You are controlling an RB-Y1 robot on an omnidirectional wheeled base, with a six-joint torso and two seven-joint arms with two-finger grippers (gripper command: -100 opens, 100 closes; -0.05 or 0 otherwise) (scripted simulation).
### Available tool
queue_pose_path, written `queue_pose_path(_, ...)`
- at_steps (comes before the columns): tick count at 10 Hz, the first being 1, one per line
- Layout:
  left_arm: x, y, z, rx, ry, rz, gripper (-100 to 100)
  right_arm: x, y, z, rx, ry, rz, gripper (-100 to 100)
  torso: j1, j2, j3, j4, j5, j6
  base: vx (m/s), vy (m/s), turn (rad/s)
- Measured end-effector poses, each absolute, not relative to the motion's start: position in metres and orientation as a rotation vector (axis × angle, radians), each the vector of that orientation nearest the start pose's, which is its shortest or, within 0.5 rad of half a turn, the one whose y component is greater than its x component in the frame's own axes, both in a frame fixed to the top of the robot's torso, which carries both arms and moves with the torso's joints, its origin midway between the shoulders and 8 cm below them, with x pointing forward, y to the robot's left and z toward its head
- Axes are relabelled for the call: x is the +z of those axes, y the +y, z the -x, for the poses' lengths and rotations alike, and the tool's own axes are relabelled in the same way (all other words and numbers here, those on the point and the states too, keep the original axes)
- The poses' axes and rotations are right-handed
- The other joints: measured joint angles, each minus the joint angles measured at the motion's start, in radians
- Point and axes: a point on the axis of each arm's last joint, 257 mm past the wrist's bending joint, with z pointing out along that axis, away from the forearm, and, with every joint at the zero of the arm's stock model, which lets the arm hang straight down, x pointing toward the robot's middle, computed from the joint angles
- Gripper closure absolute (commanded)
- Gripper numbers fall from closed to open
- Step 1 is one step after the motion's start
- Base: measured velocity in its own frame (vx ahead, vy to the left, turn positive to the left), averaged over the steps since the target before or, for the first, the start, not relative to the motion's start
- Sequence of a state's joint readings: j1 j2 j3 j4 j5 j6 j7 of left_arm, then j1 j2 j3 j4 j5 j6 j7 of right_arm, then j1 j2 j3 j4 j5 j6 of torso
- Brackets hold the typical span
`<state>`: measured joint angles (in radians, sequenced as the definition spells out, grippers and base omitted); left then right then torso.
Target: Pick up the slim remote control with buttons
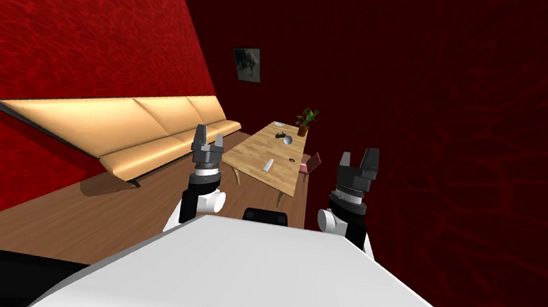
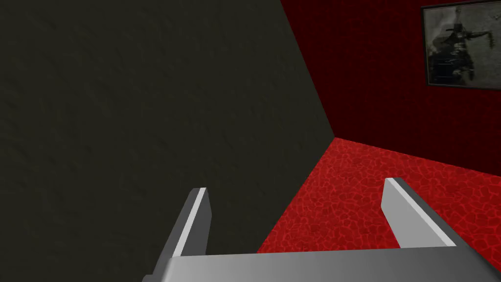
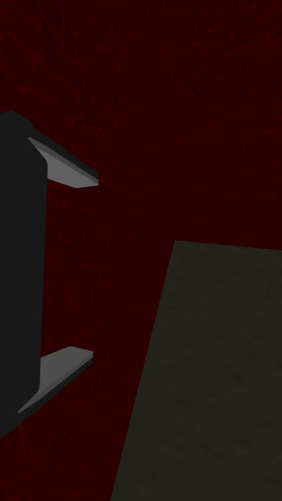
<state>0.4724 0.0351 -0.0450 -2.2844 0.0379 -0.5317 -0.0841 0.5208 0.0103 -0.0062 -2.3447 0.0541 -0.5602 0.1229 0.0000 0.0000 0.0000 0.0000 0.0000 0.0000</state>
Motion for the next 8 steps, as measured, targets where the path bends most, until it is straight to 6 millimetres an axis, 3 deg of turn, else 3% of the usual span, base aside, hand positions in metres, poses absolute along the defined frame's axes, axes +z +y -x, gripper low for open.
queue_pose_path(7,-0.005,0.207,-0.357,-1.276,0.831,0.421,-100,0.057,-0.272,-0.319,1.161,0.588,-0.501,0,0.005,0.0,0.0,0.0,0.001,0.0,-0.001,0.095,-0.377)
queue_pose_path(8,-0.023,0.196,-0.358,-1.27,0.878,0.395,-100,0.057,-0.272,-0.319,1.161,0.588,-0.501,0,0.007,0.0,0.0,0.0,0.001,0.0,-0.011,0.077,-0.311)
